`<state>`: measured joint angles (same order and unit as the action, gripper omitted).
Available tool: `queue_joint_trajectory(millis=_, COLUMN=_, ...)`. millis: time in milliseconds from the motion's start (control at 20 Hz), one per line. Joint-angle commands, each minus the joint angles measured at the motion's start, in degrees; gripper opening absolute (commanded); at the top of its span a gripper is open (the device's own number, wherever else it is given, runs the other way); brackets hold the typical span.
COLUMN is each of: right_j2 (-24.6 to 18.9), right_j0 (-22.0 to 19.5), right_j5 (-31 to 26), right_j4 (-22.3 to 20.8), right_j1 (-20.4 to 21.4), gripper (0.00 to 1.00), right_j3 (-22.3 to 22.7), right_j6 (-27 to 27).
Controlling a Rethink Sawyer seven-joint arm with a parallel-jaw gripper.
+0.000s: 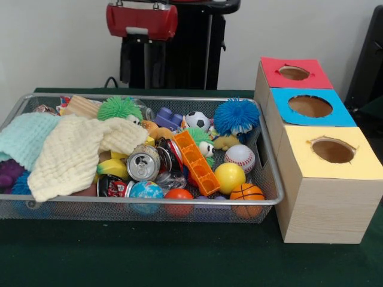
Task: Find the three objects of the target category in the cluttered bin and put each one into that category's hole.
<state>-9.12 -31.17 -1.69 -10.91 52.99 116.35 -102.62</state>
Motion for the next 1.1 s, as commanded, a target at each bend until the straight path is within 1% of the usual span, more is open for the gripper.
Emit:
queue_joint_trajectory(millis=50, right_j2=2.18, right_j0=3.36, right_j5=8.97, right_j4=3.14, right_j1=-5.34, gripper=1.00, right_j3=3.66, right_j6=-15.25)
queue_joint_trajectory(millis=300, right_j2=3.19, right_j0=4.08, right_j5=13.98, right_j4=3.98, right_j1=-8.61, gripper=1.00, right_j3=4.04, right_j6=-15.50)
queue_joint_trajectory(millis=450, right_j2=3.46, right_j0=4.28, right_j5=15.78, right_j4=4.71, right_j1=-10.08, gripper=1.00, right_j3=3.13, right_j6=-14.74)
queue_joint_trajectory(millis=550, right_j2=3.11, right_j0=3.87, right_j5=15.92, right_j4=4.76, right_j1=-10.66, gripper=1.00, right_j3=2.25, right_j6=-13.80)
queue_joint_trajectory(millis=700, right_j2=3.72, right_j0=3.93, right_j5=16.49, right_j4=4.65, right_j1=-11.15, gripper=1.00, right_j3=1.37, right_j6=-12.56)
queue_joint_trajectory(millis=950, right_j2=3.73, right_j0=3.46, right_j5=17.59, right_j4=3.72, right_j1=-12.12, gripper=1.00, right_j3=-0.53, right_j6=-11.15)
queue_joint_trajectory(millis=1100, right_j2=4.39, right_j0=3.46, right_j5=17.01, right_j4=3.42, right_j1=-11.78, gripper=1.00, right_j3=-1.03, right_j6=-10.41)
